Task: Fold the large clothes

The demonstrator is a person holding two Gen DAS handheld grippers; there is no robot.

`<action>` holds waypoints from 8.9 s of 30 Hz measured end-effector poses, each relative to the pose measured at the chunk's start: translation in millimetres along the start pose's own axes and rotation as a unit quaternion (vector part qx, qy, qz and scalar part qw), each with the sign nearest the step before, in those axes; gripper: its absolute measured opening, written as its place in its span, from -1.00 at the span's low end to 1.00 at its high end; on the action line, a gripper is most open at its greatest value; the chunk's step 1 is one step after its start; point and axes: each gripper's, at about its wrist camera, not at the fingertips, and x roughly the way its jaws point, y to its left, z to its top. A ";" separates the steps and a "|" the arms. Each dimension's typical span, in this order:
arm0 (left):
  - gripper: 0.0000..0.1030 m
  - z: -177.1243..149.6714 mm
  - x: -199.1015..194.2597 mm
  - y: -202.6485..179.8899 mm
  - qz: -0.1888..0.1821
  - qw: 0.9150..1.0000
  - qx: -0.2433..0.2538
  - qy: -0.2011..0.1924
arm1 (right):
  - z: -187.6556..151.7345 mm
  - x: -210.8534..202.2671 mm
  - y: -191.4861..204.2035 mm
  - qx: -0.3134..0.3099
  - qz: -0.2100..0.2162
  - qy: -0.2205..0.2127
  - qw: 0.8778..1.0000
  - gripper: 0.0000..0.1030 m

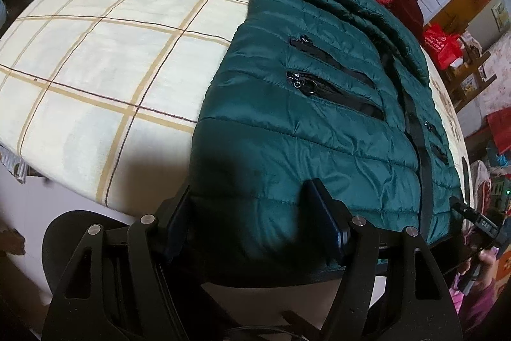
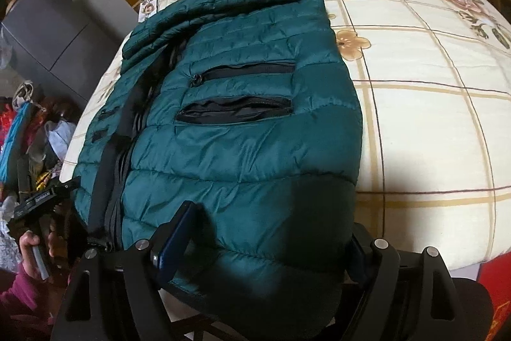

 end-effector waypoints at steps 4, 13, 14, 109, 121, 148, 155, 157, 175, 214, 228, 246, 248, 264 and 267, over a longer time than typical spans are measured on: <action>0.45 0.3 1.9 -5.7 0.011 1.000 0.009 0.002 | 0.5 -3.0 6.0 -0.016 0.011 -0.005 1.000 0.10; 0.60 -1.3 6.5 -15.5 0.025 0.999 0.033 0.000 | -1.6 0.7 0.6 -0.025 0.026 0.014 0.999 0.01; 0.60 -1.8 6.9 -17.0 0.028 0.999 0.039 0.001 | -2.3 0.0 -0.6 -0.026 0.028 0.015 0.999 0.01; -0.69 334.6 112.6 -72.5 0.099 0.986 -0.017 -0.130 | 341.0 34.6 -15.6 0.090 0.019 -0.188 0.978 0.32; -0.55 336.9 101.2 -56.1 0.022 0.990 -0.070 -0.122 | 321.4 70.0 121.9 -0.140 0.001 -0.163 0.977 0.32; 0.18 334.9 101.9 -90.5 0.055 0.987 -0.023 -0.146 | 369.3 115.3 85.6 -0.102 -0.134 -0.150 0.974 0.31; 0.24 340.0 131.4 -92.8 0.103 0.985 0.000 -0.135 | 384.8 153.2 31.1 -0.056 -0.159 -0.113 0.979 0.32; 0.27 340.5 135.5 -93.7 0.108 0.984 0.006 -0.138 | 386.1 164.9 30.0 -0.063 -0.170 -0.111 0.977 0.32; 0.34 338.8 143.1 -92.8 0.109 0.984 0.006 -0.142 | 328.1 107.6 35.2 -0.060 -0.139 -0.122 0.981 0.33; 0.38 253.9 92.8 -8.5 -0.101 0.985 -0.104 -0.095 | 311.3 99.6 -49.4 0.054 -0.048 -0.082 0.994 0.99; 0.75 259.0 126.8 -12.7 -0.143 0.980 -0.115 -0.073 | 328.8 133.9 -65.2 0.050 0.020 -0.046 0.998 1.00; 0.09 266.1 112.1 -49.9 -0.116 0.989 -0.051 -0.081 | 304.6 99.7 -23.5 0.014 0.029 -0.072 0.997 -0.14; -0.05 266.5 101.5 -53.3 -0.117 0.988 -0.042 -0.087 | 300.3 85.9 -13.1 0.006 0.031 -0.084 0.996 -0.22; -0.17 173.0 29.1 -44.7 -0.147 0.986 0.033 -0.072 | 194.2 10.3 -5.7 0.028 0.077 -0.080 0.993 -0.27; -0.05 160.7 43.1 -35.8 -0.131 0.990 0.007 -0.051 | 187.7 26.9 -14.1 0.038 0.016 -0.065 0.997 0.07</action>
